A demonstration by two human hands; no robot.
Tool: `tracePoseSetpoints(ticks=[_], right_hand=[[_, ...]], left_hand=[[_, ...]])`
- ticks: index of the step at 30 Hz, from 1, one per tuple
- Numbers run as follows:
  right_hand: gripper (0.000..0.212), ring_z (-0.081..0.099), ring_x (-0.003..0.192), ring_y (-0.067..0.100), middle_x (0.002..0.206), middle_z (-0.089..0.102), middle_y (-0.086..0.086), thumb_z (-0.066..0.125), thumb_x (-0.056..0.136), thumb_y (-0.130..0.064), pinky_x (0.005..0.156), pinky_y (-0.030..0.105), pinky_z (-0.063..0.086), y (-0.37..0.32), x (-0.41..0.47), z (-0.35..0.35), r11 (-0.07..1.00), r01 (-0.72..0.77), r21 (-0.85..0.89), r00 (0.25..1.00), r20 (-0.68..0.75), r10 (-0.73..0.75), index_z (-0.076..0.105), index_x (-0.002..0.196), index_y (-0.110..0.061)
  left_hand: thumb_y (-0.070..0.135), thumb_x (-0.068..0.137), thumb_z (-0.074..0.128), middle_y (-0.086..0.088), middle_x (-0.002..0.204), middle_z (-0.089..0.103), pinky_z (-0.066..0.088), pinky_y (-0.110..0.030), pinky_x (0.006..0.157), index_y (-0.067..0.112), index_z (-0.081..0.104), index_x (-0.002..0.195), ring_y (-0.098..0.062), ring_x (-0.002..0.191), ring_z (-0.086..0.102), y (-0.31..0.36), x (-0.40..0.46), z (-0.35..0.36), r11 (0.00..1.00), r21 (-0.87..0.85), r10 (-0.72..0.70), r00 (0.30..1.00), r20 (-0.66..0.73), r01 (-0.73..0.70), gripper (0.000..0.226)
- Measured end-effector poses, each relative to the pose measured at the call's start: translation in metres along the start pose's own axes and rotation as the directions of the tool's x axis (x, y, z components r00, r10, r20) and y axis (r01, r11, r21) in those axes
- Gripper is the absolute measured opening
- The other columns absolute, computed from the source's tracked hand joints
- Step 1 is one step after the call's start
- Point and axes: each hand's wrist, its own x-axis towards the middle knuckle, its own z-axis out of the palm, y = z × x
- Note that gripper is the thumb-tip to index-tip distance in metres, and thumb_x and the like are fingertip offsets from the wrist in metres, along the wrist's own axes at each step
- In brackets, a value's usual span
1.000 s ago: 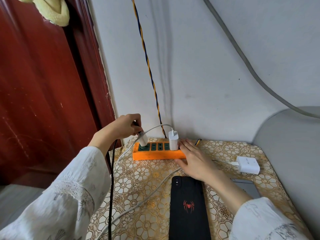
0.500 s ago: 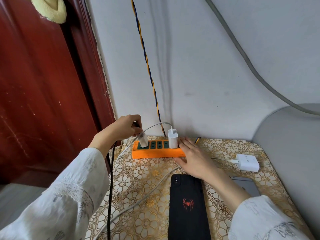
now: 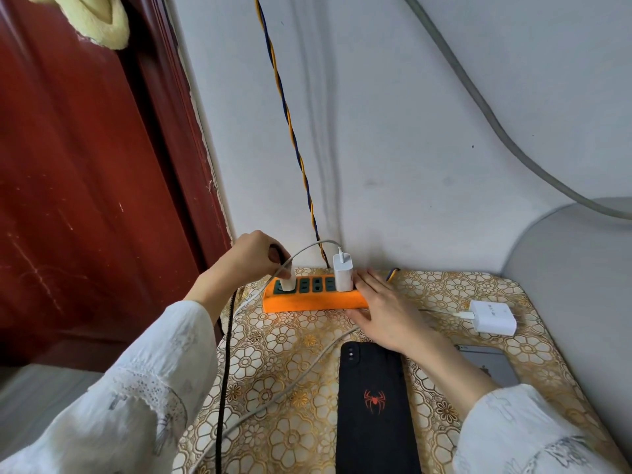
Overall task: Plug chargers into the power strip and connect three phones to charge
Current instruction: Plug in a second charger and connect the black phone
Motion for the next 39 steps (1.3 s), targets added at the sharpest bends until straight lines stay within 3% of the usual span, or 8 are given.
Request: tracePoseSetpoints(ticks=[12,18,22,26,29,32,34,39], right_hand=[[0.066,0.01,0.141,0.014,0.153,0.018,0.002,0.044,0.089,-0.042,0.11,0.026,0.008,0.004,0.002,-0.003,0.999,0.006,-0.04,0.999,0.04,-0.005,0.018,0.143,-0.015],[0.07,0.001,0.142,0.016,0.155,0.005,0.004,0.042,0.09,-0.043,0.113,0.034,0.007,-0.006,0.0,-0.015,0.997,-0.074,-0.028,0.983,0.168,0.078,0.009,0.144,-0.013],[0.069,-0.001,0.142,0.015,0.155,-0.003,0.0,0.04,0.091,-0.042,0.113,0.036,0.006,-0.019,-0.013,-0.027,0.985,-0.162,0.061,0.977,0.153,0.151,0.005,0.145,-0.016],[0.055,0.01,0.141,0.011,0.153,0.016,-0.003,0.043,0.092,-0.034,0.111,0.029,0.009,-0.041,-0.029,-0.038,0.974,-0.107,0.198,0.994,0.05,0.1,0.025,0.142,-0.018],[0.036,0.049,0.118,0.01,0.13,0.053,-0.002,0.047,0.091,-0.029,0.097,0.018,0.035,-0.066,-0.045,-0.043,0.948,-0.08,0.308,0.99,-0.083,0.111,0.052,0.124,-0.016],[0.022,0.061,0.08,0.001,0.101,0.068,-0.005,0.052,0.09,-0.024,0.07,0.006,0.045,-0.096,-0.069,-0.045,0.884,-0.079,0.461,0.993,-0.043,0.111,0.066,0.104,-0.018],[0.02,0.064,0.071,0.008,0.089,0.069,-0.005,0.052,0.09,-0.021,0.067,0.015,0.052,-0.114,-0.086,-0.043,0.809,-0.116,0.576,0.993,0.098,0.072,0.067,0.102,-0.015],[0.017,0.064,0.088,0.01,0.097,0.068,0.002,0.052,0.089,-0.031,0.084,0.023,0.048,-0.152,-0.122,-0.037,0.645,-0.239,0.726,0.901,0.413,-0.131,0.064,0.097,-0.022]], left_hand=[[0.015,0.071,0.075,-0.014,0.093,0.071,0.055,-0.037,0.078,0.008,0.072,0.092,-0.026,0.089,0.064,0.011,0.001,0.013,0.991,0.118,-0.051,0.998,-0.049,0.056,0.023],[0.017,0.072,0.074,-0.007,0.085,0.068,0.051,-0.025,0.065,0.008,0.071,0.09,-0.02,0.077,0.06,0.015,-0.005,0.013,0.987,0.103,-0.118,0.991,-0.059,0.124,0.02],[0.023,0.077,0.07,0.001,0.063,0.059,0.037,-0.011,0.048,0.015,0.062,0.071,-0.011,0.06,0.052,0.005,-0.025,0.014,0.99,-0.055,-0.134,0.983,-0.128,0.128,0.013],[0.02,0.084,0.062,-0.006,0.08,0.065,0.041,-0.026,0.068,0.01,0.07,0.088,-0.018,0.076,0.057,-0.004,-0.052,0.007,0.982,-0.13,-0.168,0.945,-0.282,0.135,0.014],[0.022,0.083,0.062,-0.004,0.07,0.065,0.042,-0.026,0.063,0.007,0.07,0.085,-0.016,0.066,0.056,-0.01,-0.081,0.005,0.964,-0.2,-0.223,0.939,-0.263,0.173,0.017],[0.023,0.083,0.064,-0.001,0.06,0.064,0.051,-0.019,0.052,0.008,0.071,0.08,-0.009,0.05,0.057,-0.011,-0.12,-0.001,0.816,-0.517,-0.342,0.937,-0.071,0.259,0.017],[0.021,0.084,0.063,0.001,0.059,0.067,0.053,-0.018,0.051,0.01,0.071,0.078,-0.006,0.048,0.061,-0.01,-0.148,0.001,0.716,-0.613,-0.34,0.934,0.11,0.333,0.016],[0.013,0.084,0.061,-0.005,0.069,0.069,0.054,-0.02,0.057,0.002,0.067,0.086,-0.012,0.06,0.066,0.012,-0.193,0.004,0.516,-0.814,-0.182,0.963,0.199,0.266,0.012]])
